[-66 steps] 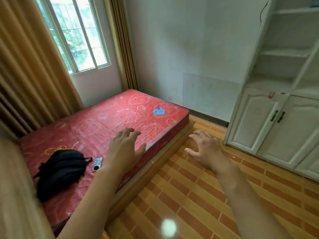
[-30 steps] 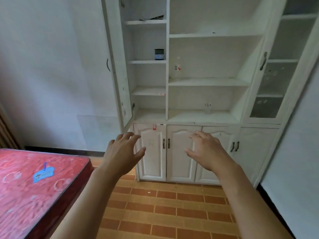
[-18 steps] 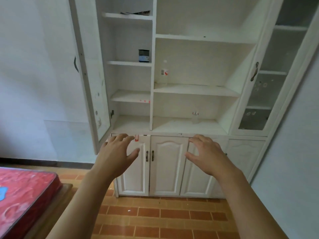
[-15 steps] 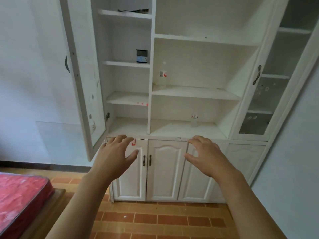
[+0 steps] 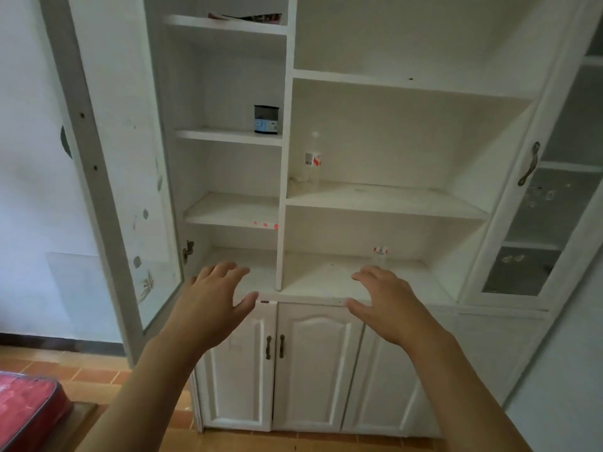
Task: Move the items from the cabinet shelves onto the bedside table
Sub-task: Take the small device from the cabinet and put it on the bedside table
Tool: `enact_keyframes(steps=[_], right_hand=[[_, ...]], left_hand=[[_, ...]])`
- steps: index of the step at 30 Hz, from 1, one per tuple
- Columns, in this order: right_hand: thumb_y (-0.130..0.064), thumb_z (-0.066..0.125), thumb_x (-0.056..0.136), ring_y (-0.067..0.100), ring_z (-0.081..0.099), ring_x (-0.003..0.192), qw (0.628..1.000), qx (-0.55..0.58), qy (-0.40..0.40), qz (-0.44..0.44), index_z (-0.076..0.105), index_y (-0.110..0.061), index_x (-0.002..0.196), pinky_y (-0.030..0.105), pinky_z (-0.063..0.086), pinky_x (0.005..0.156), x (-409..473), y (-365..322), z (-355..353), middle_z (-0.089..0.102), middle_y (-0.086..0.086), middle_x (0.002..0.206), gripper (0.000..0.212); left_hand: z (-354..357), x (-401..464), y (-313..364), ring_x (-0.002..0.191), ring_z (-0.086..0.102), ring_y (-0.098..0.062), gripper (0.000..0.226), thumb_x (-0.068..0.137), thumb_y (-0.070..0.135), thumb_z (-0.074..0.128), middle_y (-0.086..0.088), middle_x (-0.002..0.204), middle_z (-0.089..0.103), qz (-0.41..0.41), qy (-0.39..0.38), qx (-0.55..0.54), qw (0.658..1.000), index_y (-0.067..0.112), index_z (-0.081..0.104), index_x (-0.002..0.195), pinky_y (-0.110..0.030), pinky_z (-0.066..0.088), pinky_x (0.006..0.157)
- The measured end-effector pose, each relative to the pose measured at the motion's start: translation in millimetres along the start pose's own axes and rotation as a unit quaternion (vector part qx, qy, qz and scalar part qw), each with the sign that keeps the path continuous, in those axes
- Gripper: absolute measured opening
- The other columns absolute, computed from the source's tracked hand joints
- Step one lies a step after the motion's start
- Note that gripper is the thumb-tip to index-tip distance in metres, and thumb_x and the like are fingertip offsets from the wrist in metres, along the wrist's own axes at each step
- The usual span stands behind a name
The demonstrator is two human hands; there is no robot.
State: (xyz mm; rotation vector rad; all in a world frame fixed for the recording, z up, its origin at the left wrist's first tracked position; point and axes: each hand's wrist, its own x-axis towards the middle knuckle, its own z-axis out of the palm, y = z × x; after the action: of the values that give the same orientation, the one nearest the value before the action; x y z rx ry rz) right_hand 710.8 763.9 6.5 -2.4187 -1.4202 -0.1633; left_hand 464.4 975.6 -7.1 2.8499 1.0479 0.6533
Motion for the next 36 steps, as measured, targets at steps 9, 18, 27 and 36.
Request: enact_keyframes(steps=[9, 18, 27, 36], right_hand=[[-0.056, 0.052, 0.097, 0.017, 0.033, 0.147, 0.997, -0.002, 0.006, -0.075, 0.044, -0.028, 0.153, 0.042, 0.025, 0.119, 138.6, 39.4, -10.4, 0.035, -0.006, 0.163, 0.063], [-0.054, 0.053, 0.098, 0.016, 0.032, 0.146, 0.986, -0.018, 0.031, -0.161, 0.045, -0.027, 0.153, 0.039, 0.026, 0.119, 263.0, 75.3, -41.5, 0.035, -0.005, 0.163, 0.061], [-0.061, 0.048, 0.099, 0.011, 0.025, 0.151, 0.967, -0.012, 0.068, -0.245, 0.04, -0.033, 0.156, 0.036, 0.021, 0.122, 362.6, 56.6, -47.3, 0.03, -0.01, 0.166, 0.064], [-0.059, 0.053, 0.098, 0.002, 0.024, 0.148, 0.942, 0.043, 0.114, -0.311, 0.045, -0.036, 0.152, 0.03, 0.026, 0.118, 455.8, -30.8, -68.5, 0.031, -0.017, 0.162, 0.059]], left_hand=[[9.2, 108.9, 14.6, 0.142, 0.041, -0.019, 0.064, 0.095, 0.065, 0.042, 0.006, 0.155, 0.043, -0.022, 0.047, 0.048, 0.998, 0.034, 0.039, 0.151, -0.047, 0.036, 0.117], [19.2, 211.7, 31.1, 0.142, 0.041, -0.018, 0.062, 0.096, 0.066, 0.041, 0.007, 0.156, 0.043, -0.061, 0.093, 0.06, 0.992, 0.038, 0.04, 0.151, -0.044, 0.034, 0.118], [8.9, 299.3, -1.1, 0.144, 0.039, -0.017, 0.063, 0.095, 0.068, 0.035, 0.008, 0.157, 0.041, -0.058, 0.132, 0.096, 0.985, 0.038, 0.038, 0.151, -0.044, 0.032, 0.12], [-12.4, 390.6, -85.0, 0.141, 0.039, -0.015, 0.065, 0.094, 0.069, 0.03, 0.009, 0.156, 0.041, -0.027, 0.174, 0.093, 0.98, 0.039, 0.036, 0.151, -0.041, 0.032, 0.118]])
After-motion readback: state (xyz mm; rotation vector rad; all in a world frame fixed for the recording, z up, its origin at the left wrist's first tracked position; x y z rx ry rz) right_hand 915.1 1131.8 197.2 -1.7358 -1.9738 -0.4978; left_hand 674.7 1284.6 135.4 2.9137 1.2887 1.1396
